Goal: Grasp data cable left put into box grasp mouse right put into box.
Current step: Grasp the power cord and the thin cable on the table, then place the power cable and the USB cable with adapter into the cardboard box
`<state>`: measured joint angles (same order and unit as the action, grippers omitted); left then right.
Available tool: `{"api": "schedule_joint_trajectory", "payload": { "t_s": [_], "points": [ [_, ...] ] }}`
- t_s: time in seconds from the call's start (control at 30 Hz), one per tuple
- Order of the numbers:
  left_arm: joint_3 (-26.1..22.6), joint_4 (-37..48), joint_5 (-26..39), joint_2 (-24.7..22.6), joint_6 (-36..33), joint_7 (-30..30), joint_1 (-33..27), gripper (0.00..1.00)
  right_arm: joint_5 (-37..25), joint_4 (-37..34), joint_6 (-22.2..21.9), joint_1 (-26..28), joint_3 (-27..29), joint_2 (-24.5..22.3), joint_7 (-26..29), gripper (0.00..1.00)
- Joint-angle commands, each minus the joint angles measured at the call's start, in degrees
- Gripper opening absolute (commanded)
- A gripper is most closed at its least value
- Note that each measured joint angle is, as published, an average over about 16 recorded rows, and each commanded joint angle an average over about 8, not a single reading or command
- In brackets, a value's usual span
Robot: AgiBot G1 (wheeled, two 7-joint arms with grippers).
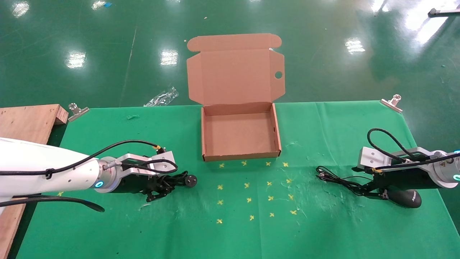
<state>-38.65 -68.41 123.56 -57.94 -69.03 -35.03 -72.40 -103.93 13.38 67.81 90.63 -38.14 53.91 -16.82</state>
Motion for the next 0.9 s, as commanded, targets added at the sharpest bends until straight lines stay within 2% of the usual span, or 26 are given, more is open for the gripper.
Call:
{"api": "schedule_joint_trajectory", "payload": {
  "t_s": [0.03,0.67,0.9],
  "points": [
    [0.0,0.0,0.0,0.0,0.0,0.0,0.0,0.00,0.0,0.1,0.0,0.0,0.0,0.0,0.0,0.00],
    [0.1,-0.1,-0.1,0.1,0.0,0.0,-0.1,0.00,0.1,0.4,0.2,0.1,0.0,-0.1,-0.1,0.00],
    [1.8,-2.4,-3.1,1.9,-3.3,-1.2,-3.2,0.00,1.4,4.4,3.1,2.3,0.9,-2.1,-0.7,0.00]
  ]
}}
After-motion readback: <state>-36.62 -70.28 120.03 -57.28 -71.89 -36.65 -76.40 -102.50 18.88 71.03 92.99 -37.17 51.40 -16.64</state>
